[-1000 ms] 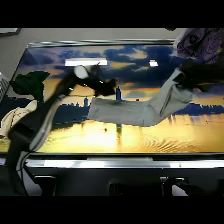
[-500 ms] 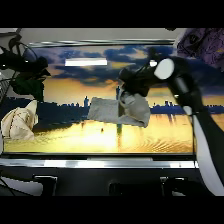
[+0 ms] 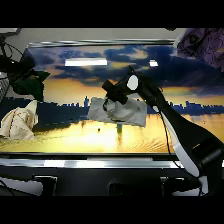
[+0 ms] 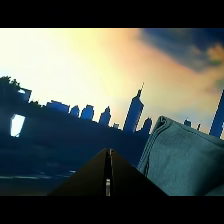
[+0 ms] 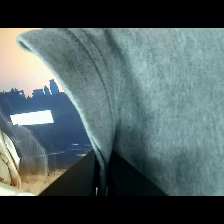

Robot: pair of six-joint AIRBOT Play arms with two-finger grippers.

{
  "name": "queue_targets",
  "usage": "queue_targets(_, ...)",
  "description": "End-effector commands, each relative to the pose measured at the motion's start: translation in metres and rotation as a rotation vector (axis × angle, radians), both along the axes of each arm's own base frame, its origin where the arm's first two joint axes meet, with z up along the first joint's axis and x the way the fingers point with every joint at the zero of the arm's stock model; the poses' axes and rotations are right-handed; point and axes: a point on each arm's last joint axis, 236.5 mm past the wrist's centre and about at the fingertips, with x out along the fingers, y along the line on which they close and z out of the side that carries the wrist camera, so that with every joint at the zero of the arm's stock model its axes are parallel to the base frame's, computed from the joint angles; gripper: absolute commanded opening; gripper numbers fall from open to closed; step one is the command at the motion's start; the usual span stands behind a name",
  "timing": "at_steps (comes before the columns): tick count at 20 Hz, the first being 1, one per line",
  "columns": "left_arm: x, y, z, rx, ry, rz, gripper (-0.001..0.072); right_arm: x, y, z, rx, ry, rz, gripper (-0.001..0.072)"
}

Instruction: Fold the clothes and pants, and hang the long-sleeved shirts on hangers.

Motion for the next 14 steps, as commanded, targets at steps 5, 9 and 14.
queue_targets(5,0.0,0.002,-0.005,0.0,0.011,0.004,0.0016,0.008,0.026,-0.002,0.106,-0.027,0.026,0.0033)
queue_targets(9,-0.003,-0.006,-0.014,-0.007,0.036,-0.009,0.0015,-0.002,0.032,-0.001,0.121,-0.007,0.074,0.0115)
queue_targets(14,-0.003,-0.013,-0.014,-0.007,0.036,-0.024,0.0016,-0.018,0.037,0.011,0.131,-0.037,0.193,0.0503)
